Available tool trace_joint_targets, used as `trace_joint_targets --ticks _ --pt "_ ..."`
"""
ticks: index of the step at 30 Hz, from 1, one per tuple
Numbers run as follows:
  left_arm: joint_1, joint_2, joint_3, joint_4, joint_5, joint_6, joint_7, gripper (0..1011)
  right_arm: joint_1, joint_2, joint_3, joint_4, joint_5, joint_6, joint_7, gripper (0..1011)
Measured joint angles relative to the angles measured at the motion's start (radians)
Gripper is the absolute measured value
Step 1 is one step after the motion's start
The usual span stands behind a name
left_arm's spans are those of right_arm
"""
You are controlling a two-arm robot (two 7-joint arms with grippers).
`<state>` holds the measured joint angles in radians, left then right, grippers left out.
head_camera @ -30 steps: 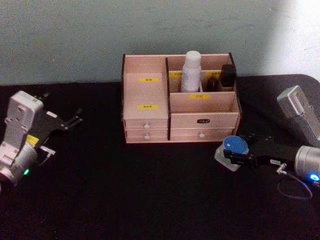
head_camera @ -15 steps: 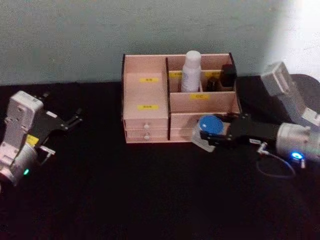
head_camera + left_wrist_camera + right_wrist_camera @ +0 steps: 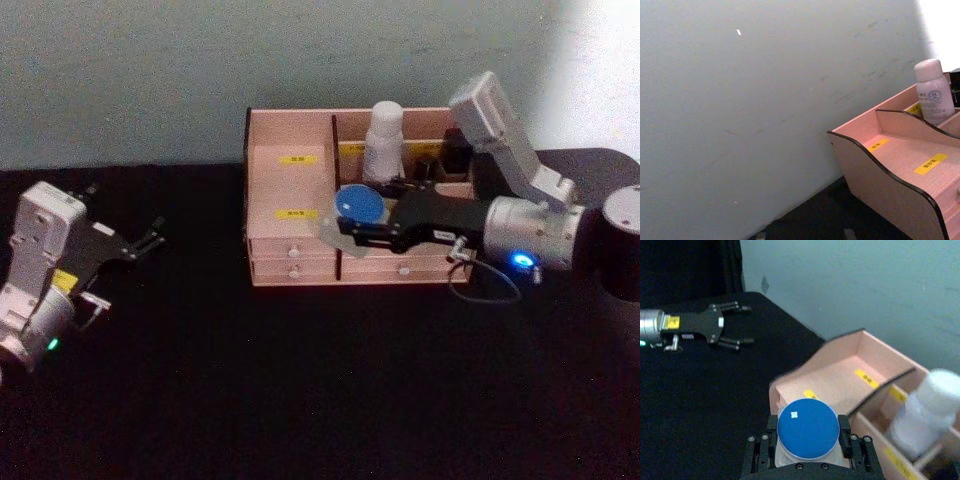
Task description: Pick up the facial cleanser and watermelon frost from the table and place them into the tiered storage box.
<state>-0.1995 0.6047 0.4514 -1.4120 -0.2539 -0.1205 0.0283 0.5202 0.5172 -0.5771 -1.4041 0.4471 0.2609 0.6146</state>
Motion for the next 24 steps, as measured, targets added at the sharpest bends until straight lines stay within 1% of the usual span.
trace_joint_targets --ticks 2,5,6,9,15,16,19,24 --pt "0.0 0.0 0.0 0.0 0.0 0.0 0.0 1001 0.017 -0.014 -0.007 0.016 -0.003 -0.006 0.003 710" --pt "0.0 0.0 0.0 0.0 0.0 0.0 0.0 1001 0.054 -0.046 -0.025 0.054 -0.011 -0.02 0.012 710" --pt "0.0 0.0 0.0 0.0 0.0 0.0 0.0 1001 0.054 -0.046 -0.025 0.054 -0.011 -0.02 0.012 710" --pt "0.0 0.0 0.0 0.0 0.0 0.0 0.0 1001 0.093 -0.08 -0.041 0.102 -0.018 -0.03 0.022 710" --pt "0.0 0.0 0.0 0.0 0.0 0.0 0.0 1001 0.141 -0.12 -0.062 0.17 -0.023 -0.035 0.039 710" --pt "0.0 0.0 0.0 0.0 0.0 0.0 0.0 1001 0.155 -0.132 -0.069 0.191 -0.028 -0.037 0.041 710" --pt "0.0 0.0 0.0 0.0 0.0 0.0 0.0 1001 0.173 -0.149 -0.077 0.22 -0.036 -0.041 0.044 710" --pt "0.0 0.0 0.0 0.0 0.0 0.0 0.0 1001 0.212 -0.187 -0.093 0.291 -0.055 -0.052 0.047 710"
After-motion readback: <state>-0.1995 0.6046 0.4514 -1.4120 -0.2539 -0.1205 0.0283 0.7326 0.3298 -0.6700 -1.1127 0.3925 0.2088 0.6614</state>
